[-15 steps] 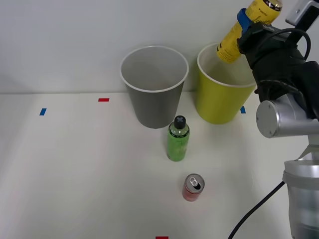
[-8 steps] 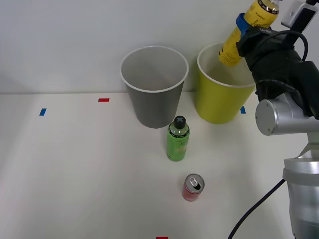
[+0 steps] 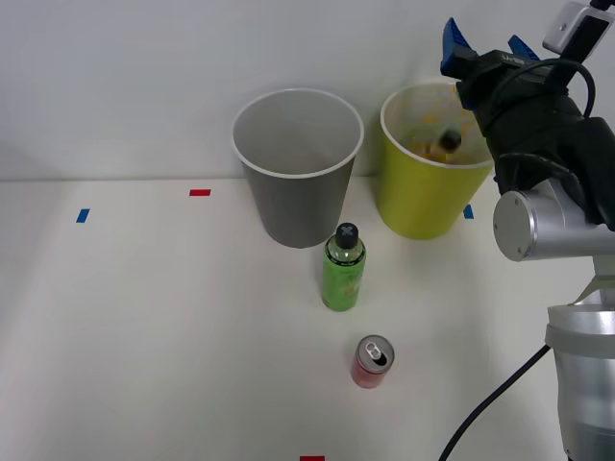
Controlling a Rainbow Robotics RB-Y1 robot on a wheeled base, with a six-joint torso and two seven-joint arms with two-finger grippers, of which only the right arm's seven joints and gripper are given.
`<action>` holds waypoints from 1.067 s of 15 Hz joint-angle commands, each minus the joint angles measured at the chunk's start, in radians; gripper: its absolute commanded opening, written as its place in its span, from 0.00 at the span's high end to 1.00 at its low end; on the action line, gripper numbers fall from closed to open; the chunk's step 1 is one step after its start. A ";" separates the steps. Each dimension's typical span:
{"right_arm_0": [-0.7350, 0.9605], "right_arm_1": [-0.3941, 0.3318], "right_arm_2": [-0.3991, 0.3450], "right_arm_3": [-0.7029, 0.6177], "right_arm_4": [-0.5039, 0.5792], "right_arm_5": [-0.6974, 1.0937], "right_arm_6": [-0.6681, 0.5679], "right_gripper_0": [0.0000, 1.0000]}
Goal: Put cans in the gray bin, plastic bottles in the light green bin
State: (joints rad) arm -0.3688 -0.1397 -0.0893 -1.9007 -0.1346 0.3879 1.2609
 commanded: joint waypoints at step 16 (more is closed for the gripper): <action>0.002 0.009 0.003 0.000 -0.028 -0.007 0.002 0.00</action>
State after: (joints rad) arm -0.3673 -0.1305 -0.0861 -1.9006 -0.1606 0.3820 1.2619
